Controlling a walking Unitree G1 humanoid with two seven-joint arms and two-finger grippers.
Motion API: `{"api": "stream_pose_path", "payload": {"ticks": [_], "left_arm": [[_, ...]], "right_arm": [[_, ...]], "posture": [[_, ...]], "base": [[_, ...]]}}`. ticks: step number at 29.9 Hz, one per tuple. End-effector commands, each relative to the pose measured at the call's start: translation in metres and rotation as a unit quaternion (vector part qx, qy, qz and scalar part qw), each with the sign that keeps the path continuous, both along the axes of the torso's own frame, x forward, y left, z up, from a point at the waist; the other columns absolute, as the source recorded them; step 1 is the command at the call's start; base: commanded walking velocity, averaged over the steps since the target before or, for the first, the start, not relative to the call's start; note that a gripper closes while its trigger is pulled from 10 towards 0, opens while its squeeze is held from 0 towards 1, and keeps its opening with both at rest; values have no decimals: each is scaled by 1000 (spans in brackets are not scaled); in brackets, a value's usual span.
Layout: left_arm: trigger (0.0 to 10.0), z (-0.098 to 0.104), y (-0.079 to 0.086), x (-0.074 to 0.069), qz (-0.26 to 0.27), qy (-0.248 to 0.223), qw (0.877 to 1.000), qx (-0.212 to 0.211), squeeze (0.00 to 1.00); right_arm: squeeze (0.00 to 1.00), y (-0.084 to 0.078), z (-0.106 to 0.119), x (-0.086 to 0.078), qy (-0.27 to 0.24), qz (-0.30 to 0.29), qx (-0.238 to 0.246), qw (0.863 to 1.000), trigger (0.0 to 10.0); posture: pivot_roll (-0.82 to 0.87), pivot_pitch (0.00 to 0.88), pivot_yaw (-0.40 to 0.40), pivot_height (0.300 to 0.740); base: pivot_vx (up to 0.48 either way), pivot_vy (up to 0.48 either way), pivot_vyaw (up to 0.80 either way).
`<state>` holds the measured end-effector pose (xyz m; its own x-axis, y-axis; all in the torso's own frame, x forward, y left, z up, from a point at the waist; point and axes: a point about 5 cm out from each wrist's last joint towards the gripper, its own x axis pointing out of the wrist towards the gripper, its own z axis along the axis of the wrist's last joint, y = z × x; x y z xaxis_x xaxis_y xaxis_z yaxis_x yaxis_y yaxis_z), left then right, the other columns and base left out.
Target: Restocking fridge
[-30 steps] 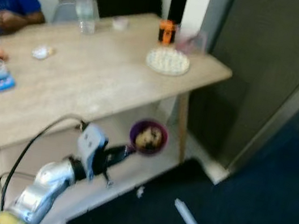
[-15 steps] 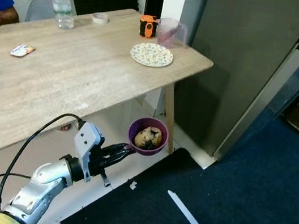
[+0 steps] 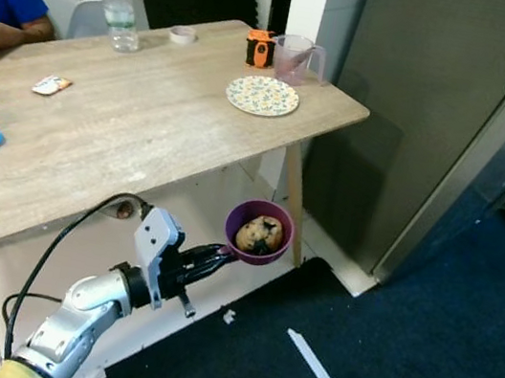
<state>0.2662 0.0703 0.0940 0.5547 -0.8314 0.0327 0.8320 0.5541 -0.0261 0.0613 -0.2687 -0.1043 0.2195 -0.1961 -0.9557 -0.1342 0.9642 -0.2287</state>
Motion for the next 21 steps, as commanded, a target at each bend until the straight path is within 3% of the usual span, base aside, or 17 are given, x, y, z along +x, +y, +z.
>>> {"api": "stream_pose_path", "payload": {"ticks": [1, 12, 21], "left_arm": [[10000, 7, -5, 1, -7, -9, 1000, -14, 0], [10000, 8, -7, 2, -11, -8, 1000, -15, 0], [10000, 9, -7, 3, -12, -7, 1000, -16, 0]], "right_arm": [[0, 0, 0, -2, -1, -10, 3, 1000, 10000], [0, 0, 0, -1, -3, -11, 6, 1000, 10000], [0, 1, 0, -1, -2, -8, 13, 1000, 10000]], "posture": [[-23, 7, 18, 740], [-23, 13, 19, 740], [-23, 18, 19, 740]], "base": [[0, -398, 0], [0, -431, 0], [0, -435, 724]]}}
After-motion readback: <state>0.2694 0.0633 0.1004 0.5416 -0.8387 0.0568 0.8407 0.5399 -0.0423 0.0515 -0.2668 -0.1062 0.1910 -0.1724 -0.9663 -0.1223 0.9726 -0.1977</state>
